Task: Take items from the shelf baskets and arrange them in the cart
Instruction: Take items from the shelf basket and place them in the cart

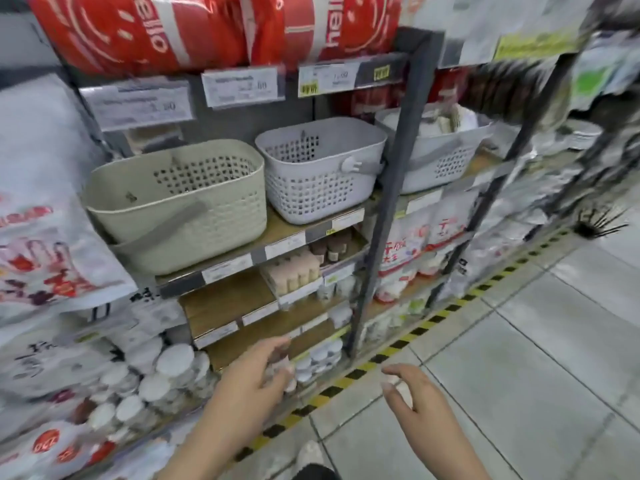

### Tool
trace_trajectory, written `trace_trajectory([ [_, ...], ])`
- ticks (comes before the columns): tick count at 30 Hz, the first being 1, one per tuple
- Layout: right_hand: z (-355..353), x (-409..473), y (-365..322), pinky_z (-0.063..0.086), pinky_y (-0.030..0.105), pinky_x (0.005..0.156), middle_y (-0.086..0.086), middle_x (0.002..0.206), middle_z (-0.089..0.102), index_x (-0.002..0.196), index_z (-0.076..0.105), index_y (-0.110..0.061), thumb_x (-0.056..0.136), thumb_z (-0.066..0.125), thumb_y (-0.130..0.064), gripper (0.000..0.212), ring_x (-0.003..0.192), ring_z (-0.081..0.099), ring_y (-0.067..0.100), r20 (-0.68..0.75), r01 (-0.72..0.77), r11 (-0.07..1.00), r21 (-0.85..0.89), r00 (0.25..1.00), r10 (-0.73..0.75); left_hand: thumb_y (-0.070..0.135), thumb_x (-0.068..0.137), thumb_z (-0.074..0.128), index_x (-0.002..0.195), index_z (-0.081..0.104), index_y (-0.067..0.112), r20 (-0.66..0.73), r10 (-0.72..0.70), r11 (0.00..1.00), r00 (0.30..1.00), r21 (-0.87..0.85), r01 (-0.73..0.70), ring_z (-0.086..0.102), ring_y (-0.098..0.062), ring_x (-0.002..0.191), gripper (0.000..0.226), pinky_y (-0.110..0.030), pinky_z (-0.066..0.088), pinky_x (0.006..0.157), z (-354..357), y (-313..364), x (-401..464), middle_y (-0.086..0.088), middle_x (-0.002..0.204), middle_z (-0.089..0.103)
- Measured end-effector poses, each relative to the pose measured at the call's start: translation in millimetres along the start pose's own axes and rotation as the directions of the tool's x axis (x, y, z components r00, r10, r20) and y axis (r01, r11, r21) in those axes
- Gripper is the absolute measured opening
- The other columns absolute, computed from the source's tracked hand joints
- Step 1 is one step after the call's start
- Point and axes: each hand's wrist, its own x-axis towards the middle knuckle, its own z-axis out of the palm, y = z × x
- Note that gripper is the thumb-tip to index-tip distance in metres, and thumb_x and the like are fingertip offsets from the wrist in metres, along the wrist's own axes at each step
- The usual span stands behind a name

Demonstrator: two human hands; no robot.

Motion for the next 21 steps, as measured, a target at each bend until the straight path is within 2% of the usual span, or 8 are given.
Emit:
trace_trajectory([
  [2,-14.6,28.4,-11.8,0.037,0.008,0.077,-0.025,0.116,0.047,0.119,0.050,-0.040,0.098,0.047,-0.036,0.021,0.091,0.044,-0.011,-0.023,0.041,0.999,0.003,0.999,-0.041,0.039,0.094,0.052,0.125,0.047,0.042,-0.045,0.038,0.999,0.998,0.020,-0.037,0.047,0.012,0.110,0.031,-0.010,0.039,0.089,-5.1,11.7,29.6,0.030,0.122,0.050],
  [4,-29.4,58.6,-24.6,0.037,0.003,0.074,-0.025,0.112,0.049,0.119,0.051,-0.037,0.098,0.048,-0.035,0.021,0.094,0.045,-0.011,-0.040,0.104,0.995,0.004,0.994,-0.104,0.039,0.094,0.052,0.123,0.046,0.044,-0.074,0.055,0.998,0.996,0.039,-0.053,0.046,0.013,0.109,0.030,-0.007,0.036,0.086,-11.5,22.7,57.9,0.032,0.119,0.049],
  [7,-53.4,100.2,-42.4,0.038,0.005,0.078,-0.029,0.114,0.047,0.120,0.050,-0.039,0.098,0.048,-0.035,0.023,0.098,0.046,-0.011,-0.045,0.187,0.982,0.004,0.981,-0.186,0.042,0.092,0.054,0.116,0.047,0.048,-0.141,0.031,0.999,0.990,0.012,-0.030,0.049,0.010,0.110,0.026,-0.015,0.040,0.086,-25.3,34.9,94.8,0.034,0.116,0.051],
  [10,-76.1,136.4,-52.2,0.035,0.000,0.078,-0.039,0.112,0.042,0.112,0.045,-0.050,0.098,0.048,-0.036,0.020,0.101,0.039,-0.022,-0.084,0.242,0.969,0.037,0.967,-0.239,0.036,0.091,0.057,0.107,0.052,0.047,-0.233,0.024,0.999,0.972,-0.014,-0.029,0.051,0.012,0.106,0.021,-0.020,0.042,0.086,-40.7,44.4,132.3,0.031,0.113,0.056],
  [14,-102.7,171.8,-54.6,0.035,0.000,0.080,-0.031,0.109,0.051,0.098,0.047,-0.052,0.096,0.053,-0.028,0.025,0.104,0.044,-0.016,-0.111,0.278,0.957,0.085,0.957,-0.268,0.029,0.093,0.056,0.114,0.055,0.039,-0.304,0.040,0.998,0.952,-0.035,-0.054,0.054,0.009,0.106,0.024,-0.022,0.043,0.092,-53.8,69.7,175.2,0.025,0.114,0.060],
  [18,-131.8,214.2,-67.6,0.037,0.003,0.081,-0.025,0.107,0.058,0.099,0.055,-0.047,0.093,0.054,-0.028,0.020,0.105,0.047,-0.013,-0.148,0.388,0.917,0.099,0.917,-0.372,0.035,0.090,0.054,0.107,0.057,0.046,-0.357,0.133,0.987,0.925,-0.035,-0.156,0.054,0.015,0.098,0.021,-0.008,0.044,0.078,-64.9,104.2,206.7,0.036,0.103,0.060],
  [21,-152.4,249.0,-91.4,0.042,0.009,0.082,-0.029,0.105,0.058,0.100,0.058,-0.046,0.086,0.046,-0.043,0.018,0.106,0.050,-0.010,-0.188,0.508,0.857,0.091,0.853,-0.486,0.028,0.091,0.055,0.107,0.059,0.040,-0.464,0.225,0.974,0.857,0.071,-0.217,0.053,0.014,0.099,0.020,0.000,0.038,0.078,-74.7,125.2,235.6,0.028,0.099,0.063],
])
